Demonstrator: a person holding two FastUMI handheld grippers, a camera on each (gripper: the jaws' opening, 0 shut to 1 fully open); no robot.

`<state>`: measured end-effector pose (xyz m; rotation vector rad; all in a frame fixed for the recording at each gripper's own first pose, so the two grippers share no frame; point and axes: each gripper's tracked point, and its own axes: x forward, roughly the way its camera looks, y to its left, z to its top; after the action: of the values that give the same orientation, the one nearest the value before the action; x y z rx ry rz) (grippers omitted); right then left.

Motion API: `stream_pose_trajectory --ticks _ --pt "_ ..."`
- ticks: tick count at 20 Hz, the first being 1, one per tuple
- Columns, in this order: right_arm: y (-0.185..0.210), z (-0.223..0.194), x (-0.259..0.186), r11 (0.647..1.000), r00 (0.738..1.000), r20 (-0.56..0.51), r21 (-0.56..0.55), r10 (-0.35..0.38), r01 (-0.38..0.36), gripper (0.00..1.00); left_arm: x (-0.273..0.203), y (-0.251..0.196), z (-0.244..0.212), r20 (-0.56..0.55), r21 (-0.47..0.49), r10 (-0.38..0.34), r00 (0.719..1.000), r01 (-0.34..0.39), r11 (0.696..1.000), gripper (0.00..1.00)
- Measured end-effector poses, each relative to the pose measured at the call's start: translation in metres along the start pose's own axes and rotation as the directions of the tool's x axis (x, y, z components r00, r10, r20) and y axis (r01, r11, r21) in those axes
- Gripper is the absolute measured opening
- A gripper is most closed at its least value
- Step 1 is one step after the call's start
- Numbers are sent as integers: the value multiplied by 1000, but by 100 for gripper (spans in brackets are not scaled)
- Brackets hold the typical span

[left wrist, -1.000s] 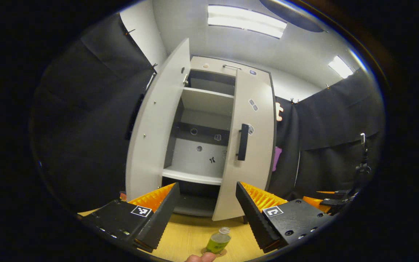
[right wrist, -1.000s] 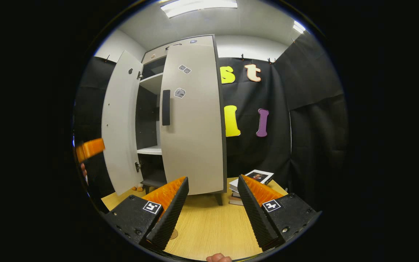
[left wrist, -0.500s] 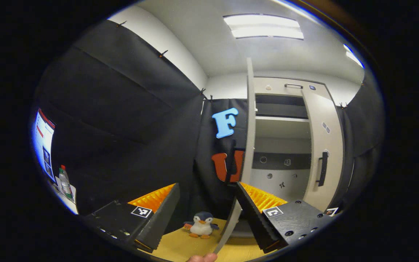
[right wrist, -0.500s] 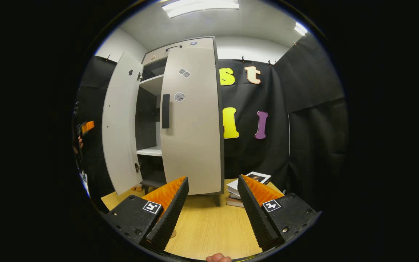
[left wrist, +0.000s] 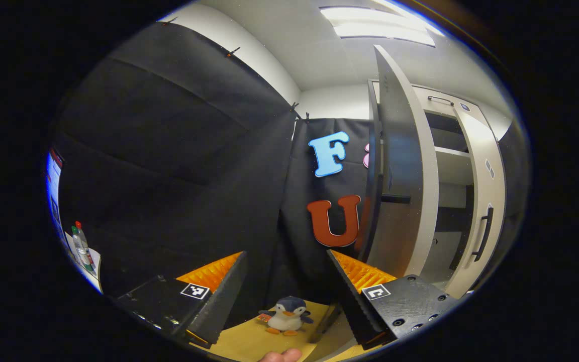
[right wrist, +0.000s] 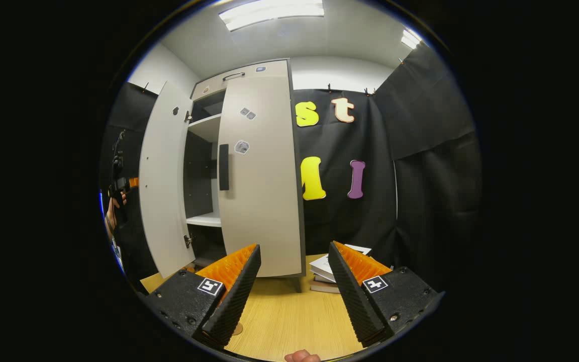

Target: Grasp the bottle in the cabinet with the left hand and place it on the coaster, then close the right door with the right hand and the left door with the left hand.

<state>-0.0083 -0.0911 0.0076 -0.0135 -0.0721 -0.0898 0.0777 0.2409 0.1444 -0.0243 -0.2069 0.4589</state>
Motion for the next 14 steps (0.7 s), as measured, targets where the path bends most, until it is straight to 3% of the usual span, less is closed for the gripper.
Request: stream_pose_trajectory --ticks 6,9,14 --pt "-4 4 6 1000 1000 -2 12 -17 17 83 -2 0 6 10 -18 29 1000 -29 999 94" --pt "-2 3 7 1000 1000 0 8 -20 20 83 -2 -6 6 3 -35 -26 1000 26 999 93" --pt "-3 -1 8 999 999 -18 11 -30 30 83 -8 -31 -8 -35 -131 -190 981 184 974 93"
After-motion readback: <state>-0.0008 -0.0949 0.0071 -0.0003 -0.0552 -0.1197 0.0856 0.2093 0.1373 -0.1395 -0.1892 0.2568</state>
